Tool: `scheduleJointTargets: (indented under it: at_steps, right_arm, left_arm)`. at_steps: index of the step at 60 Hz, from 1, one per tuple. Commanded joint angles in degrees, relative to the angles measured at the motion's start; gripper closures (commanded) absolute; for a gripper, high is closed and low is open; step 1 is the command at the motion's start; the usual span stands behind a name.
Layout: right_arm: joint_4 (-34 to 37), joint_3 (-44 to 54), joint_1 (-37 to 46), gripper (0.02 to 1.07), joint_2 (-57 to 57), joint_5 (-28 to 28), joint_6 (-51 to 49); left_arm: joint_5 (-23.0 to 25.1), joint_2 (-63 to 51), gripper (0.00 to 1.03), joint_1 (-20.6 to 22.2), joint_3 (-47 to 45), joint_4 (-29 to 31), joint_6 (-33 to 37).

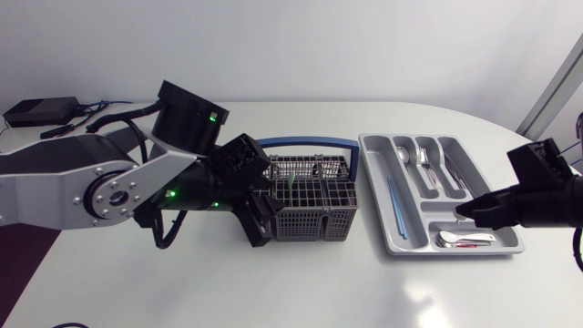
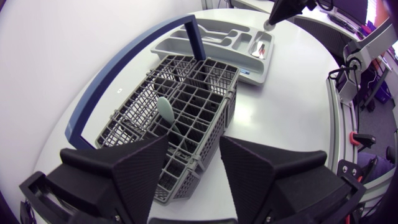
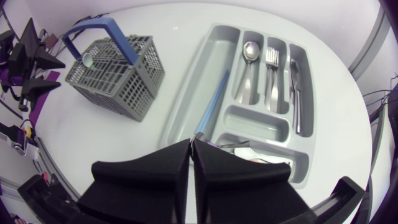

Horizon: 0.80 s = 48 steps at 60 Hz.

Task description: Unload the cutlery basket into the drawer organizer.

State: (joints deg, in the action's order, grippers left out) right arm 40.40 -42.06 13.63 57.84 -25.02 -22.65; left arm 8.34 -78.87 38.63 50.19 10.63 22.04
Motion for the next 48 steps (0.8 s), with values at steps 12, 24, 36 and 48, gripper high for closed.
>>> scheduleJointTargets:
  at_steps: [12, 24, 36, 48]
  right_arm:
    - [-14.8, 9.1, 3.2, 1.01, 9.3, 6.9, -5.4]
    - [-25.3, 11.3, 2.9, 0.97, 18.4, 11.8, -5.7]
    - [-24.3, 10.5, 2.1, 0.54, 14.5, 12.3, -5.7]
    - [-12.7, 4.9, -2.1, 0.46, 3.2, 8.7, -3.4]
  left_arm:
    - [0.5, 1.3, 0.45, -0.8, 0.5, 1.1, -0.4]
    - [1.3, 1.7, 0.45, -1.5, 0.2, 1.1, -0.4]
    - [1.8, 2.0, 0.45, -2.2, -0.3, 1.2, -0.4]
    - [2.3, 2.5, 0.45, -2.8, -1.0, 1.2, -0.3]
